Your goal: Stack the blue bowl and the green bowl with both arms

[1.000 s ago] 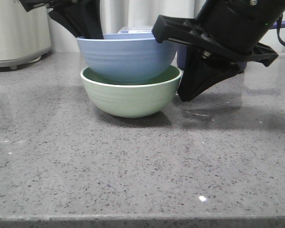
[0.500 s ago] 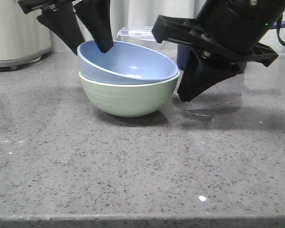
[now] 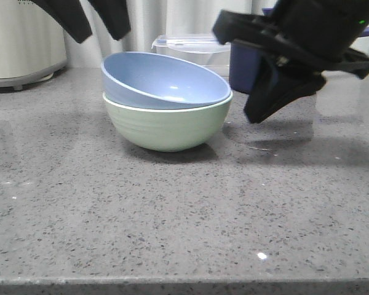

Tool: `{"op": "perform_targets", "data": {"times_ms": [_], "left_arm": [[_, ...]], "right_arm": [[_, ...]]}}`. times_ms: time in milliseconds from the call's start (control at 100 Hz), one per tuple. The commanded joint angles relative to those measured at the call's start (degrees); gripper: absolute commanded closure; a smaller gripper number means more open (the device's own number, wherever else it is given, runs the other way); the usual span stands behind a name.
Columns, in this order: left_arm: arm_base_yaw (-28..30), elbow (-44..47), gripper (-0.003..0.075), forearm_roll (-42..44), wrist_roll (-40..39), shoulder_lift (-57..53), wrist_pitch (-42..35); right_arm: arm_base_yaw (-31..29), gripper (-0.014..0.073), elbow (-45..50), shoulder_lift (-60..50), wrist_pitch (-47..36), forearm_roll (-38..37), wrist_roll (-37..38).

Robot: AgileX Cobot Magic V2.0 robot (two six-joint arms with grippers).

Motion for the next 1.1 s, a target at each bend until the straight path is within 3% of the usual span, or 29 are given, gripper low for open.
{"op": "perform_targets", "data": {"times_ms": [0,230,480,650,1090], "left_arm": [[1.06,1.08,0.0315,0.02,-0.55,-5.21,-3.98],[6.21,11.2,0.0359,0.34,-0.79,-14.62,-8.86],[15.65,24.03,0.0602,1.15,-0.79,-26.07,-13.39],[19.44,32.23,0.0741,3.43,-0.79,-34.5,-17.95],[20.55,52.98,0.0741,4.77,-0.79,-56.53,-31.06]], "right_arm": [[-2.48,0.0674,-0.41,-4.22,-1.1,-0.08,-0.38],[-9.51,0.0674,5.0,-11.79,-1.16,-2.63,-0.38],[-15.03,0.0674,10.75,-20.97,-1.41,-3.39,-0.38],[-15.6,0.0674,14.35,-27.34,-2.36,-5.44,-0.38],[-15.6,0.0674,26.37,-44.63,-11.7,-5.76,-0.38]]}}
